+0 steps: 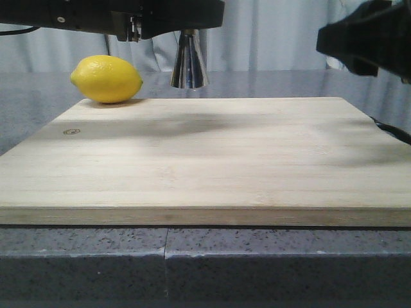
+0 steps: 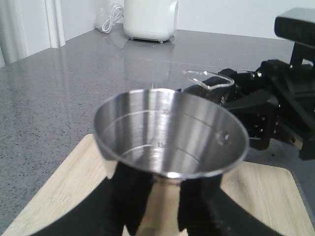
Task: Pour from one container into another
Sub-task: 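Tilt the glass beaker with the right gripper, pouring into the held jigger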
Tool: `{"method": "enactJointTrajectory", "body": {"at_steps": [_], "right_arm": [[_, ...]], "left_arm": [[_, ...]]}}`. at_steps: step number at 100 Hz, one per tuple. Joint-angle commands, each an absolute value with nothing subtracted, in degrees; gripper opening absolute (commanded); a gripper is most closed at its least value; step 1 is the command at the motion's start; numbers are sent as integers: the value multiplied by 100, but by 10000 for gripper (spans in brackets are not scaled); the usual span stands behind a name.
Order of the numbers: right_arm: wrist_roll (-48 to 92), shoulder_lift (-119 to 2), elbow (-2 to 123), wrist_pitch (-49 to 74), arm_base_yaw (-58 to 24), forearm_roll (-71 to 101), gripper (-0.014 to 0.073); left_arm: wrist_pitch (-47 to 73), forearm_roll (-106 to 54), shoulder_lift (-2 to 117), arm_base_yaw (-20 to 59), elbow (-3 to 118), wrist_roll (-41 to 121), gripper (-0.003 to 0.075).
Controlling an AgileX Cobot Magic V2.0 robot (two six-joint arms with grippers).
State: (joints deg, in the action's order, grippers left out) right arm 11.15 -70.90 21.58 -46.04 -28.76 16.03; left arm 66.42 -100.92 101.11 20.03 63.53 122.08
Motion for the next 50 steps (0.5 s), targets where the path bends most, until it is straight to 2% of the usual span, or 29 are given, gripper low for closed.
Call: {"method": "enactJointTrajectory", "body": {"at_steps": [1, 32, 50], "right_arm": [[1368, -6692, 2706, -4168, -2886, 1548, 288], [1994, -6492, 4785, -869, -2886, 1408, 288], [2039, -6504, 5657, 223, -2886, 938, 288]], "left_arm": [[7201, -10599, 9815, 2052, 6526, 12154, 220], [7201, -10599, 9815, 2052, 6526, 12154, 220], [7201, -10599, 9815, 2052, 6526, 12154, 220]]}}
